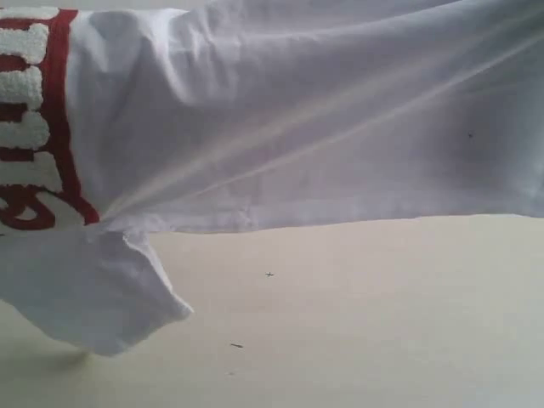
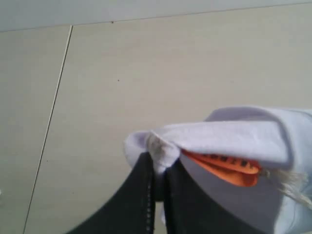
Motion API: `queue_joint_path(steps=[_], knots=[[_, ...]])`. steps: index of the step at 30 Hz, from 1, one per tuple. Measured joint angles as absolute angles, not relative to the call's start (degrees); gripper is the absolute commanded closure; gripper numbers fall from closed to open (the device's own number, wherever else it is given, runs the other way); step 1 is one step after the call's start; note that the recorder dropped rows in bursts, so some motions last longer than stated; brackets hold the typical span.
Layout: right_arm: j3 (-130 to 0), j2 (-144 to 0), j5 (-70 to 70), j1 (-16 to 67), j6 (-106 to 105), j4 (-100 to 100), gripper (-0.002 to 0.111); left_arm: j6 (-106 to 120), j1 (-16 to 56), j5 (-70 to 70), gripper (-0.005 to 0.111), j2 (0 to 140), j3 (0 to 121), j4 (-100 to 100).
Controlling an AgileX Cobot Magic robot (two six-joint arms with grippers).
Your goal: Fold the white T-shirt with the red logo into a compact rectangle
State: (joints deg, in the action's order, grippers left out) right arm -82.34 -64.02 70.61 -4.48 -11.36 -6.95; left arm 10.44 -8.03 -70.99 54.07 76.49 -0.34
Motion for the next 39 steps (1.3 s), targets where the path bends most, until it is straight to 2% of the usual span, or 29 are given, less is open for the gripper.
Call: queue_joint_path(steps=[9,18,29,37,39], knots=[[-73.95,-64.34,70.84,-4.48,-12.71,-6.72,0.108,11.26,-8.03,-70.99,0.107,53.99,72.09,-1.05],[-72.67,-80.69,69.07,-4.48,-16.47,-3.24,0.108,19.94,-8.03,-67.40,0.107,68.06,71.46,-1.69],[-72.53,-104.53,37.32,-4.12,-21.57,6.18,0.108,25.50,-7.71,-46.70,0.107,93.46,71.46,-2.30],[-72.49,-111.08,14.44,-3.76,-22.72,15.79,0.108,26.11,-7.60,-31.23,0.107,105.48,71.43,4.41],[-72.49,-112.05,9.37,-3.76,-22.82,16.78,0.104,26.11,-7.60,-27.26,0.107,107.56,71.43,6.30]])
